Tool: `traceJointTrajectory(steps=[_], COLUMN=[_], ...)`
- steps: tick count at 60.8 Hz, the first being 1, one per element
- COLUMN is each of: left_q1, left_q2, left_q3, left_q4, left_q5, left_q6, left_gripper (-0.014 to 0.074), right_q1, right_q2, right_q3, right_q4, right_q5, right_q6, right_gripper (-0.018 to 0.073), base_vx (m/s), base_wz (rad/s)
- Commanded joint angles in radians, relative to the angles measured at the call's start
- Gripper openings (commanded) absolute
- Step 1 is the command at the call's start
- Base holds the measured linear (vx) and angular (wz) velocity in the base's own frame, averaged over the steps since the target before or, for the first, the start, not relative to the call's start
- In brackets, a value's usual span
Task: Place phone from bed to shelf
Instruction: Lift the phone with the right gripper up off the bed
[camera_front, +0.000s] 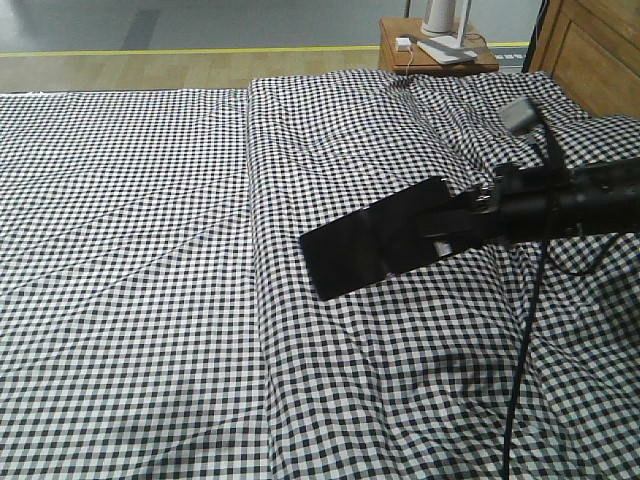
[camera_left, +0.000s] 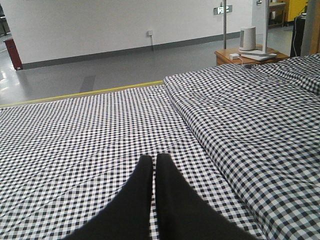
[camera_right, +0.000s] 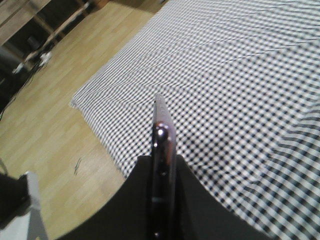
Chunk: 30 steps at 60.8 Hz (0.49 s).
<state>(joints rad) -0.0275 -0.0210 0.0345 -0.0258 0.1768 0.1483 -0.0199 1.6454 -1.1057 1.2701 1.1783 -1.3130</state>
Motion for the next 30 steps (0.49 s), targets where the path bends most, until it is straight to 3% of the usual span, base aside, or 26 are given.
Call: traceJointTrajectory(steps=[1,17,30], left_q1=[-0.003,-0.003,-0.003], left_q2=[-0.004,-0.004,-0.004], left_q3=[-0.023,-0.023,-0.023], left_q4=[-0.009,-0.009,-0.009], left_q5=[-0.072,-0.072,-0.072], left_q6=[-0.006,-0.006,-0.006], left_gripper=[0.0001,0.0001,0.0001], right_q1=[0.065,0.232,0.31], right_q2=[-0.077,-0.174,-0.238], right_q3=[-0.025,-0.025,-0.025], right_q4=[0.077,0.07,-0.003], right_q5=[0.109,0.109,0.109], right_q6=[0.011,0.067,0.124], right_gripper=[-0.0003,-0.0003,-0.0003], base_vx=[0.0,0.0,0.0], base_wz=[0.0,0.0,0.0])
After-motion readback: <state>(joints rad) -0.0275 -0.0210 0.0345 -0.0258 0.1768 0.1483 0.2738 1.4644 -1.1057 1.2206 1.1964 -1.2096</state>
